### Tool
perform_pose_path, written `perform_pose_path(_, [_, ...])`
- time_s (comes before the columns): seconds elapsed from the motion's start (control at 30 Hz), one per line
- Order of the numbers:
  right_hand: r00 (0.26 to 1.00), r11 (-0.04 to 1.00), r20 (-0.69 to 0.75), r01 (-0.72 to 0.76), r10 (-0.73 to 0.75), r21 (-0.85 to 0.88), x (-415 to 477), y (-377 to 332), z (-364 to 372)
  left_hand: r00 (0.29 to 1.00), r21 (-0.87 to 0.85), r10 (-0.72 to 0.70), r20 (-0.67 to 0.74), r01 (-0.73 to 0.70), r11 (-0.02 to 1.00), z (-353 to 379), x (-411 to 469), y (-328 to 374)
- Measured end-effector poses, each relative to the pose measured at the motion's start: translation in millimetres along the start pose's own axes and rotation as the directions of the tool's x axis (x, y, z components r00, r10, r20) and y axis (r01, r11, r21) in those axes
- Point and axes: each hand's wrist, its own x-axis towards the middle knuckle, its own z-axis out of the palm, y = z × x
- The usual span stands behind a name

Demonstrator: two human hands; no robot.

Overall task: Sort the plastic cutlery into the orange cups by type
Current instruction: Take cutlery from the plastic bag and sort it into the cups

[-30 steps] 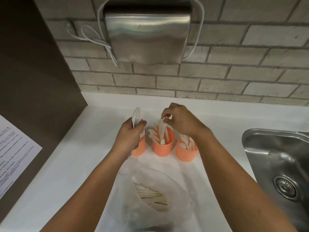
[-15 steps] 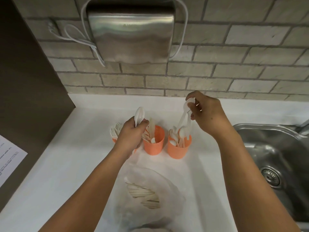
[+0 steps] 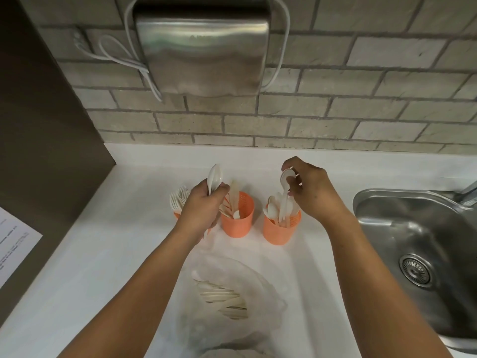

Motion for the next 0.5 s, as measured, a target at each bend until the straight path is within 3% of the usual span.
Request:
perform_pose_path(0.17, [0.951,0.979,0.301,-0.011,0.074,-0.206,-6.8,5.5,2.9,0.999,-0.038,-0.034,0.029,0.035,0.999,1.3,-1.4,3.2])
perform_pose_path(0.33, [0.994,0.987,0.099,-0.051,0.036,0.149,-4.2,-27.7,8.3,0.971,-0.227,-0.054,0.232,0.108,0.968,0.8,-7.6,4.1])
perform_pose_path(0.43, [0.984,0.933,0.167,-0.113,0.058,0.343,1.2,-56.8,17.5,0.939,-0.240,-0.053,0.340,0.141,0.961,2.8,-9.5,5.0])
perform_pose_path(0.5, [0.973,0.942,0.232,-0.094,0.017,0.324,5.2,-69.8,25.0,0.917,-0.223,-0.062,0.393,0.160,0.961,4.3,-11.6,8.6])
